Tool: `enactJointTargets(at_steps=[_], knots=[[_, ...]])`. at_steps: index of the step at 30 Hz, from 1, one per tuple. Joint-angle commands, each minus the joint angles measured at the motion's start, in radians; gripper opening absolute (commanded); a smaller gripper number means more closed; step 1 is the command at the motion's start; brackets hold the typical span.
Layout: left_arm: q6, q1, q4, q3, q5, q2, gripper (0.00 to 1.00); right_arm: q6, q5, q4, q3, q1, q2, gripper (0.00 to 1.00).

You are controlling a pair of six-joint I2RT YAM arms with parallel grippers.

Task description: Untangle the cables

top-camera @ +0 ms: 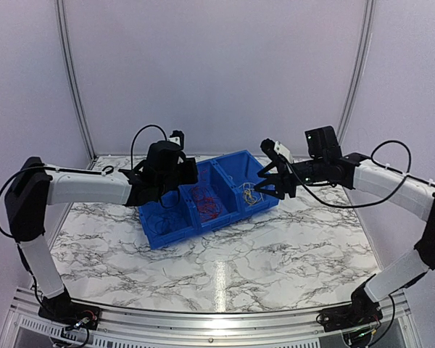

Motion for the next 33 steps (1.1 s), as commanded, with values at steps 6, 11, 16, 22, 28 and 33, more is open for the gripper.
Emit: enactJointTargets(at_steps=[6,11,16,22,28,33], knots=[[-0.036,0.001,-0.186,0.189,0.106,0.115,0.78,-0.022,0.063,0.066,-0.129,-0.072,-0.148,0.62],[-0.044,-0.013,-0.178,0.092,0.036,-0.056,0.83,-0.028,0.069,0.066,-0.136,-0.076,-0.156,0.62],[0.005,-0.014,-0.224,0.015,-0.001,-0.218,0.83,0.013,0.112,0.082,-0.125,-0.077,-0.172,0.62],[0.169,-0.012,-0.354,-0.018,-0.04,-0.386,0.85,0.094,0.145,0.077,-0.063,-0.155,-0.21,0.63],[0.323,-0.012,-0.412,-0.058,-0.166,-0.542,0.93,0.223,0.293,0.169,-0.054,-0.274,-0.283,0.88],[0.356,-0.008,-0.357,-0.145,-0.27,-0.592,0.99,0.257,0.526,0.232,-0.095,-0.28,-0.327,0.99]])
